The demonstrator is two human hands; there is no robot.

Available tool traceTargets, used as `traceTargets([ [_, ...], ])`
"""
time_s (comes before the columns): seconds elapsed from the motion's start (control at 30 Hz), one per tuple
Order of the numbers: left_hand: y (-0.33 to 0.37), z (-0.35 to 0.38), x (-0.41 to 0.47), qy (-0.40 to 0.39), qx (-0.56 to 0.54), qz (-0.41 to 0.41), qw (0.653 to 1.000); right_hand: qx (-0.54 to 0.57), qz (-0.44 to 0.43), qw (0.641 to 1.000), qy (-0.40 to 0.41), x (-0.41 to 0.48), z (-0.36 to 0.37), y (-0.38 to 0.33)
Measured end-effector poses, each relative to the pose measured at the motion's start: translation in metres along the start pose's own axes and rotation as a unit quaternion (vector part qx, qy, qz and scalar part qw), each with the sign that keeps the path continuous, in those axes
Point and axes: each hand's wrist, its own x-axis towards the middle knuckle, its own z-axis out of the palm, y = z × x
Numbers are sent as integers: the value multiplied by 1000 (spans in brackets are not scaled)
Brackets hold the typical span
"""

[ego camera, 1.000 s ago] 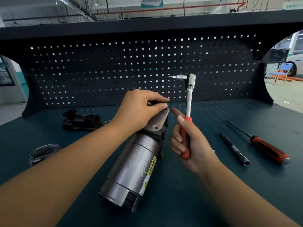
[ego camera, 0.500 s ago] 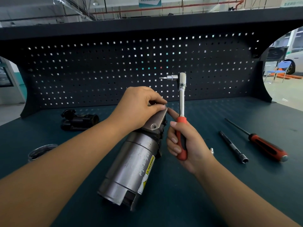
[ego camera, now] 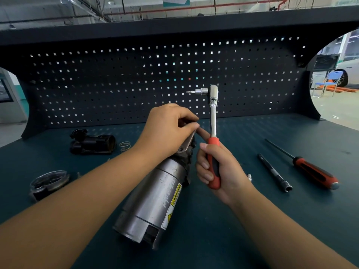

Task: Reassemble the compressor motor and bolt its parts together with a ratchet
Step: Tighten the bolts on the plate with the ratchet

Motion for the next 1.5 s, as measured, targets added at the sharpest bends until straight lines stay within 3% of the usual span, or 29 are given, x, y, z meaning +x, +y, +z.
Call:
traceTargets([
  [0.87,3,6,-6,39,-28,-3,999,-22,0,1000,7,-1,-2,1],
  [1.0,4,4,-8,23,-41,-9,999,-141,-47,987,57,-2,0,-2],
  [1.17,13,-3,-11,33,-92,-61,993,-345,-143,915,155,-5,14,-12],
  [1.27,28,-10,-14,35,-295,-136,945,-467,-203,846,159,-9,31,-15],
  [1.37,40,-17,-16,87,-404,-176,893,-523,-219,819,87,-18,54,-14],
  [1.43,38,-25,-17,142,-482,-204,840,-537,-247,806,32,-23,64,-18],
  [1.5,27,-34,-20,163,-567,-244,770,-542,-281,790,58,-18,64,-35],
])
